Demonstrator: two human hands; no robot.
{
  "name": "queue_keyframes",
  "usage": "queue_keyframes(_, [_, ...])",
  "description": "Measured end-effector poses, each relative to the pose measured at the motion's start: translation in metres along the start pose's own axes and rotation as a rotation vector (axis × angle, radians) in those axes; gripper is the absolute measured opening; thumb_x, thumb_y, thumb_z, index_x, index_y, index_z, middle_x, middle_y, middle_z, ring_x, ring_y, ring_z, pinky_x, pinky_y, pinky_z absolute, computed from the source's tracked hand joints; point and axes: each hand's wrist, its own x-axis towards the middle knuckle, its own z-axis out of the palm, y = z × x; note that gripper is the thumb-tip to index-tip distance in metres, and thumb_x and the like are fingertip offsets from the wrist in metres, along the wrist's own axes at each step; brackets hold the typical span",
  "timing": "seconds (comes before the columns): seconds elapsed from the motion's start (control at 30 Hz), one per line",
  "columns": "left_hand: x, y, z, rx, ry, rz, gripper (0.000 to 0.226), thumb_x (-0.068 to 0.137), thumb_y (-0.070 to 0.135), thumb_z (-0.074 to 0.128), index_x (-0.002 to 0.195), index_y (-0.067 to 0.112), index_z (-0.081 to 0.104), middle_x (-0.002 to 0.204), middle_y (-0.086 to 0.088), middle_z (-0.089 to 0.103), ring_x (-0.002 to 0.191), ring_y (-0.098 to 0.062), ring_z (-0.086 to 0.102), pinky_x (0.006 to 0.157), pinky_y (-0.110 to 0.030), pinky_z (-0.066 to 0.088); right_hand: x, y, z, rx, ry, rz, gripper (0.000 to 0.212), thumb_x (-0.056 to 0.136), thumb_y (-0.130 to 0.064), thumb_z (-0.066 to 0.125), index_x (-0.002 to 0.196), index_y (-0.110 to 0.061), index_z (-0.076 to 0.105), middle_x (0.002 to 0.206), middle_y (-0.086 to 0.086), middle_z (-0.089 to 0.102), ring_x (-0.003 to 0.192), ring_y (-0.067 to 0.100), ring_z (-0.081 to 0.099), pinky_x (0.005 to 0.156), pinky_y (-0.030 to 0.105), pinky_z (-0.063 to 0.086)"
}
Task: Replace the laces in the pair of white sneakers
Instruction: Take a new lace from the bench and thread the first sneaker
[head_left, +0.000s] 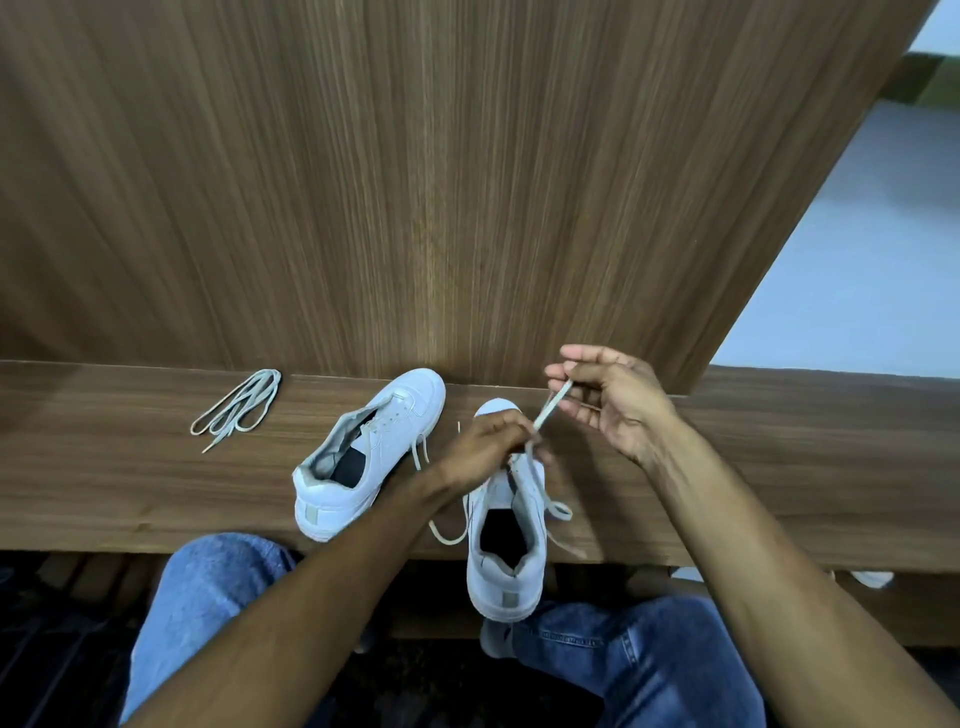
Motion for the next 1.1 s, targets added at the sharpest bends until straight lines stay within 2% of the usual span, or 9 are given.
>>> queue_keyframes(0.1, [-0.002, -0.006, -0.033, -0.006, 0.035, -0.071, 0.019, 0.099, 0.006, 0.045, 0.082, 0.009, 0.054, 0.055, -0.009, 0.062, 0.063, -0.026, 0.066, 0.067, -0.03, 0.051, 0.009, 0.013, -0.024, -0.017, 0.155, 0.023, 0.018, 0.089, 0.001, 0.058, 0.091, -0.015, 0.065, 0.071, 0.001, 0.074, 0.066, 0.012, 0.066, 0.056, 0.024, 0.055])
queue_keyframes(0.3, [0.003, -0.023, -0.077, 0.473, 0.079, -0.045, 0.012, 0.091, 0.012, 0.064, 0.085, 0.003, 0.07, 0.069, 0.002, 0.064, 0.06, -0.003, 0.055, 0.07, -0.034, 0.051, 0.02, 0.061, -0.058, -0.223, 0.448, -0.017, 0.025, 0.088, 0.0, 0.057, 0.075, -0.019, 0.064, 0.074, 0.005, 0.072, 0.056, 0.012, 0.061, 0.051, 0.027, 0.051])
queue_keyframes(0.4, [0.007, -0.022, -0.071, 0.553, 0.09, -0.023, 0.016, 0.091, 0.016, 0.065, 0.086, 0.002, 0.07, 0.067, 0.006, 0.062, 0.061, -0.004, 0.052, 0.068, -0.028, 0.046, 0.022, 0.079, -0.058, -0.79, 0.362, -0.114, 0.021, 0.082, -0.017, 0.067, 0.077, -0.037, 0.073, 0.096, 0.001, 0.074, 0.083, 0.02, 0.068, 0.077, 0.04, 0.057])
queue_keyframes(0.5, [0.011, -0.02, -0.053, 0.537, 0.09, 0.002, 0.017, 0.091, 0.017, 0.064, 0.083, 0.004, 0.069, 0.056, 0.014, 0.056, 0.05, 0.003, 0.049, 0.057, -0.02, 0.041, 0.015, 0.087, -0.036, -1.127, 0.091, -0.195, 0.035, 0.079, -0.031, 0.072, 0.114, -0.033, 0.068, 0.124, 0.003, 0.051, 0.117, 0.018, 0.053, 0.1, 0.033, 0.045])
queue_keyframes(0.57, [0.013, -0.019, -0.041, 0.505, 0.073, 0.017, 0.016, 0.092, 0.014, 0.063, 0.084, 0.001, 0.068, 0.052, 0.014, 0.053, 0.041, 0.003, 0.046, 0.048, -0.015, 0.038, 0.013, 0.091, -0.017, -1.109, -0.059, -0.303, 0.039, 0.082, -0.027, 0.073, 0.12, -0.022, 0.066, 0.131, 0.006, 0.043, 0.124, 0.019, 0.044, 0.103, 0.029, 0.038])
queue_keyframes(0.67, [0.014, -0.021, -0.032, 0.445, 0.081, 0.036, 0.017, 0.091, 0.011, 0.063, 0.083, -0.003, 0.067, 0.054, 0.005, 0.051, 0.04, 0.002, 0.044, 0.046, -0.015, 0.039, 0.019, 0.092, -0.008, -1.149, -0.107, -0.407, 0.016, 0.089, -0.022, 0.065, 0.099, -0.014, 0.074, 0.123, 0.008, 0.057, 0.121, 0.023, 0.049, 0.098, 0.029, 0.039])
queue_keyframes(0.83, [0.004, -0.038, -0.055, 0.517, 0.171, -0.007, 0.034, 0.09, 0.017, 0.065, 0.058, 0.025, 0.062, 0.049, 0.008, 0.056, 0.048, 0.005, 0.048, 0.057, -0.02, 0.041, 0.032, 0.078, -0.047, -1.08, 0.21, -0.298, 0.016, 0.09, -0.023, 0.061, 0.095, -0.025, 0.076, 0.11, 0.004, 0.068, 0.107, 0.026, 0.062, 0.088, 0.033, 0.05])
queue_keyframes(0.97, [-0.004, -0.052, -0.073, 0.698, 0.227, -0.081, 0.022, 0.089, 0.026, 0.066, 0.076, 0.009, 0.073, 0.071, 0.0, 0.07, 0.064, -0.003, 0.058, 0.066, -0.029, 0.049, 0.034, 0.075, -0.085, -1.042, 0.412, -0.177, 0.016, 0.089, -0.021, 0.061, 0.095, -0.023, 0.075, 0.109, 0.012, 0.071, 0.105, 0.033, 0.064, 0.082, 0.032, 0.049])
queue_keyframes(1.1, [-0.003, -0.047, -0.064, 0.627, 0.229, -0.054, 0.027, 0.088, 0.021, 0.067, 0.067, 0.005, 0.065, 0.059, 0.006, 0.066, 0.051, 0.005, 0.051, 0.057, -0.02, 0.041, 0.03, 0.085, -0.085, -1.186, 0.408, -0.102, 0.029, 0.088, -0.025, 0.06, 0.116, -0.023, 0.065, 0.127, 0.014, 0.059, 0.116, 0.036, 0.056, 0.089, 0.037, 0.048])
